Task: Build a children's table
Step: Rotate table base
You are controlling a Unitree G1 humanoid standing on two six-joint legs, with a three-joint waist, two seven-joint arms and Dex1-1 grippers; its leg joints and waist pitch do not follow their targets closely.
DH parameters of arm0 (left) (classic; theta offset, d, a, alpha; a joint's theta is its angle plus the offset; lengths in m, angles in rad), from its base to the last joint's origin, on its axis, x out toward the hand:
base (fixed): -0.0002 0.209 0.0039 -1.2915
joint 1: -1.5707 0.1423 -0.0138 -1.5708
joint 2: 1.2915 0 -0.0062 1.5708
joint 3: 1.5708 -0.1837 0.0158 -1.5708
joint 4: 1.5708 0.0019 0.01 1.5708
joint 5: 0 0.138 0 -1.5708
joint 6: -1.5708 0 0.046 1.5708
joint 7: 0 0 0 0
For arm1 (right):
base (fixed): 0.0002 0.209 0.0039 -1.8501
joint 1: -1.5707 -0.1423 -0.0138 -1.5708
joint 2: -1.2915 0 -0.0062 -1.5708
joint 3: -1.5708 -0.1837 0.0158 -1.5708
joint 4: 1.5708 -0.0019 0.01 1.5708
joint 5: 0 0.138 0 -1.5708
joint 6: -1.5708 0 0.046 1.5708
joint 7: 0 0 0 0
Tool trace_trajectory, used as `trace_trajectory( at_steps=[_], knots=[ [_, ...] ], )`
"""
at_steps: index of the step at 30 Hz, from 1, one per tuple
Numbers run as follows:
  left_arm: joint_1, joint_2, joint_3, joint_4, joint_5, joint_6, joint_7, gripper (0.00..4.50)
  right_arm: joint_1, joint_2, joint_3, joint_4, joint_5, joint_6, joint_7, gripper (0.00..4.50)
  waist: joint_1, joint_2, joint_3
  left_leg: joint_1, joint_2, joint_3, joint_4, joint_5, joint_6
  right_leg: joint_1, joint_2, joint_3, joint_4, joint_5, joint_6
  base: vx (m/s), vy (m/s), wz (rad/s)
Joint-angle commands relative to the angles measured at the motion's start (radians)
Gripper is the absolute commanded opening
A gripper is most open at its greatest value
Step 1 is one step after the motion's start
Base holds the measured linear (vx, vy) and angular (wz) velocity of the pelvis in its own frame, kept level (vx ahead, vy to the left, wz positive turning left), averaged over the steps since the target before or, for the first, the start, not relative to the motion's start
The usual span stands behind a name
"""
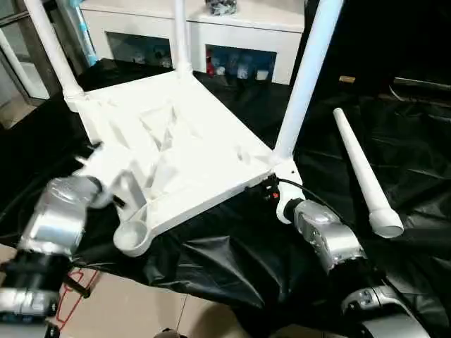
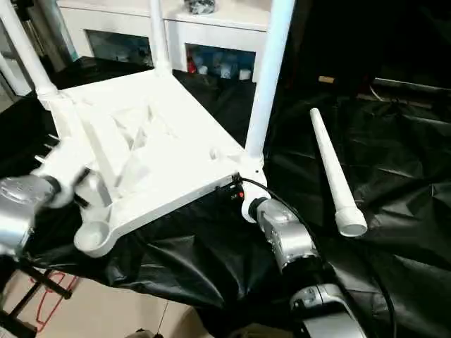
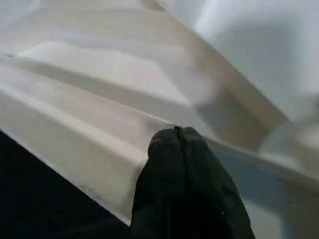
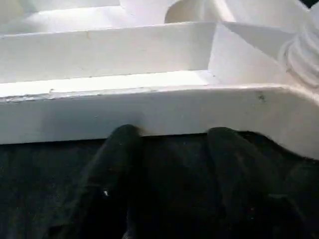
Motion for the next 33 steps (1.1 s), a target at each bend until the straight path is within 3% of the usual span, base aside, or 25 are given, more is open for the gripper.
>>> trace_trajectory(
  at_steps=[1, 6, 8, 13, 16, 18, 22, 27, 28, 33],
  knots=[
    [0.014, 0.011, -0.042, -0.053, -0.041, 0.025, -0.09, 0.0, -0.032, 0.006, -0.016, 0.035, -0.008, -0.02, -0.017, 2.19, 0.0, 0.015, -0.068, 0.016, 0.035, -0.013, -0.068, -0.23, -0.015, 0.047, -0.079, 0.053, -0.066, -0.19, -0.208, 0.0, 0.0, 0.0],
    [0.034, 0.048, -0.107, -0.113, -0.074, 0.066, -0.231, 0.0, -0.07, 0.013, -0.024, 0.089, -0.007, -0.037, -0.031, 1.82, -0.002, 0.017, -0.066, 0.016, 0.035, -0.011, -0.069, -0.235, -0.016, 0.046, -0.076, 0.054, -0.063, -0.187, -0.217, 0.0, 0.0, 0.0],
    [0.053, 0.085, -0.165, -0.173, -0.118, 0.085, -0.359, 0.0, -0.093, 0.021, -0.027, 0.115, -0.007, -0.05, -0.038, 1.63, -0.001, 0.021, -0.066, 0.018, 0.034, -0.013, -0.07, -0.244, -0.019, 0.046, -0.078, 0.053, -0.064, -0.198, -0.217, 0.0, 0.0, 0.0],
    [0.056, 0.03, -0.224, -0.25, -0.211, 0.088, -0.463, 0.0, -0.109, 0.025, -0.032, 0.143, -0.01, -0.07, -0.039, 1.31, -0.008, 0.021, -0.067, 0.015, 0.032, -0.01, -0.068, -0.228, -0.026, 0.052, -0.074, 0.054, -0.06, -0.156, -0.228, 0.0, 0.0, 0.0],
    [0.045, -0.006, -0.24, -0.241, -0.215, 0.085, -0.463, 0.0, -0.108, 0.024, -0.032, 0.146, -0.011, -0.076, -0.039, 0.99, -0.014, 0.021, -0.067, 0.012, 0.03, -0.01, -0.066, -0.229, -0.021, 0.054, -0.074, 0.054, -0.061, -0.159, -0.228, 0.0, 0.0, 0.0],
    [0.008, -0.088, -0.254, -0.165, -0.195, 0.021, -0.417, 0.0, -0.104, 0.019, -0.037, 0.149, -0.011, -0.082, -0.041, 0.89, -0.021, 0.018, -0.066, 0.011, 0.028, -0.009, -0.064, -0.232, -0.013, 0.056, -0.072, 0.053, -0.067, -0.179, -0.223, 0.0, 0.0, 0.0],
    [-0.025, -0.148, -0.258, -0.097, -0.18, -0.036, -0.373, 0.0, -0.098, 0.014, -0.042, 0.146, -0.012, -0.085, -0.048, 0.55, -0.019, 0.016, -0.067, 0.012, 0.029, -0.011, -0.063, -0.245, -0.01, 0.057, -0.075, 0.053, -0.071, -0.224, -0.209, 0.0, 0.0, 0.0],
    [-0.108, -0.238, -0.256, 0.071, -0.145, -0.163, -0.271, 0.0, -0.087, 0.001, -0.06, 0.135, -0.009, -0.084, -0.057, 0.09, -0.019, 0.012, -0.069, 0.01, 0.026, -0.009, -0.059, -0.227, 0.004, 0.057, -0.072, 0.051, -0.073, -0.217, -0.202, 0.0, 0.0, 0.0],
    [-0.125, -0.252, -0.252, 0.104, -0.14, -0.194, -0.252, 0.0, -0.082, -0.002, -0.063, 0.128, -0.008, -0.082, -0.059, 0.04, -0.021, 0.021, -0.069, 0.012, 0.028, -0.01, -0.06, -0.227, 0.004, 0.055, -0.069, 0.05, -0.075, -0.2, -0.203, 0.0, 0.0, 0.0],
    [-0.158, -0.288, -0.236, 0.16, -0.146, -0.274, -0.238, 0.0, -0.043, -0.026, -0.076, 0.06, -0.001, -0.059, -0.07, 0.04, -0.017, 0.015, -0.074, 0.009, 0.028, -0.01, -0.057, -0.204, 0.015, 0.062, -0.073, 0.05, -0.068, -0.15, -0.217, 0.0, 0.0, 0.0]
  ],
)
